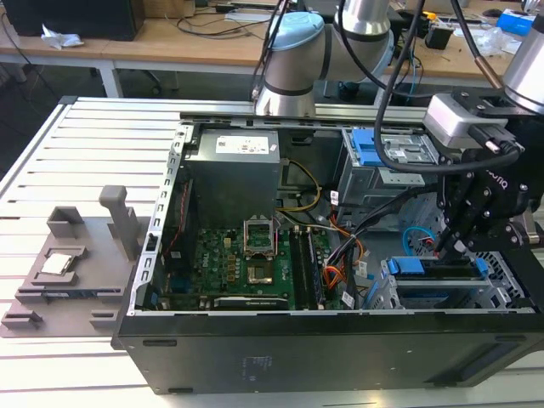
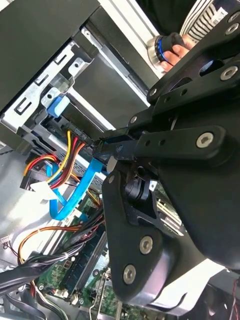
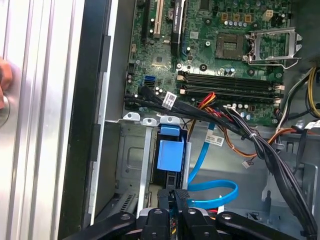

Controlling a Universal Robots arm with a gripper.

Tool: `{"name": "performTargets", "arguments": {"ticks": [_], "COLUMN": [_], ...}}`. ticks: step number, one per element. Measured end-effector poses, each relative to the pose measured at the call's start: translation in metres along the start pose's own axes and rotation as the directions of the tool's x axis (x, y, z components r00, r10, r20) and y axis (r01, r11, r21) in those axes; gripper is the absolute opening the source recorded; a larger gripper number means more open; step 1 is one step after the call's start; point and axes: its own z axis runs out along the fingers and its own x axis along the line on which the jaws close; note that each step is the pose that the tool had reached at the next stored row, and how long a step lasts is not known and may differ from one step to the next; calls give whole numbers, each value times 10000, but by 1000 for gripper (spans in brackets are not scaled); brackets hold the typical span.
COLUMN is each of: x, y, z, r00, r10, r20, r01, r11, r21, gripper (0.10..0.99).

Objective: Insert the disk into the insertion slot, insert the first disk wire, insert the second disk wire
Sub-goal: 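Insert the second disk wire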

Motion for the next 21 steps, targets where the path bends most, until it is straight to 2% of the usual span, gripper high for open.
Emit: {"name": "performTargets", "arguments": {"ticks": [9,21], "x": [-3,-5], "y": [-18,-17], "z": [56,87], "r00": [10000,10000], "r10": [32,42], "r20": [2,3], "r01": [-32,-42], "r11": [10000,10000], "r21": [-2,-3], "gripper": [165,165]}}
